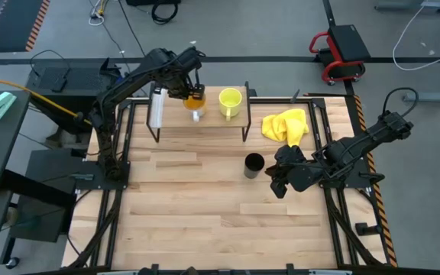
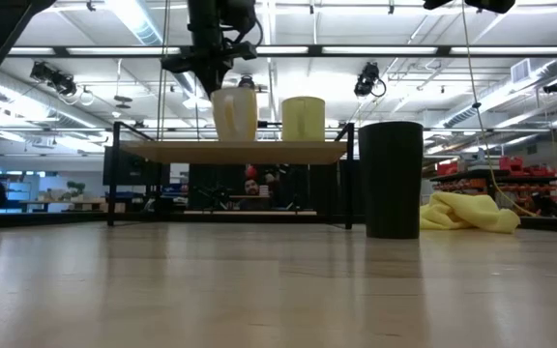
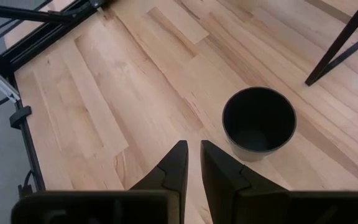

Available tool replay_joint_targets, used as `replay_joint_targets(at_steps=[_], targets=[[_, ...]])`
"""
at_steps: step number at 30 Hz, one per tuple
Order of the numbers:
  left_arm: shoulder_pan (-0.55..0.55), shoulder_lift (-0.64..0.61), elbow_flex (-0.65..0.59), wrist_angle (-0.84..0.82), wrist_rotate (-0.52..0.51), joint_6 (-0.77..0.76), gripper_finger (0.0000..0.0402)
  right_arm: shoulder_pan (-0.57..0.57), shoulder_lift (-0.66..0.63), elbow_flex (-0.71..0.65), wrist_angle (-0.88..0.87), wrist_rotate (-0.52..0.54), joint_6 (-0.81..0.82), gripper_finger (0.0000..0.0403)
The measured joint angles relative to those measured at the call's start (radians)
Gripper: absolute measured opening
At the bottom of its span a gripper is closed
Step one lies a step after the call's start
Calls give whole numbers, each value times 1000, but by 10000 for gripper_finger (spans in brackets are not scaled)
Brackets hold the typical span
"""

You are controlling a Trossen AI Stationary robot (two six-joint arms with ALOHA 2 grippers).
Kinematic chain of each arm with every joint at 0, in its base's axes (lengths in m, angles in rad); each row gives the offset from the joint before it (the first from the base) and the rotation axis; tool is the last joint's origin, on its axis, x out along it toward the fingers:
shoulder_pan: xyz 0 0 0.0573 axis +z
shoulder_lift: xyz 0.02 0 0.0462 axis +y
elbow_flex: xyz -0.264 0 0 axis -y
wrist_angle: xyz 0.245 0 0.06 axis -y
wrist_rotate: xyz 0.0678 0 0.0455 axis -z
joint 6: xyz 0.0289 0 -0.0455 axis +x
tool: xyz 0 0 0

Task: Stack small to large cups/mugs on shelf
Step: Put the orange mug on the shelf

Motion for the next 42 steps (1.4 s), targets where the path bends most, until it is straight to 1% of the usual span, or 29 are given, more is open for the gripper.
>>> replay_joint_targets(at_steps=[17,32,42], targets=[[0,2,0,56,26,35,44,0,0,0,0,0,8,50],[0,2,0,77,33,34,100,0,0,0,0,0,27,50],[6,-39,1,72,36,34,119,0,0,0,0,0,27,50]])
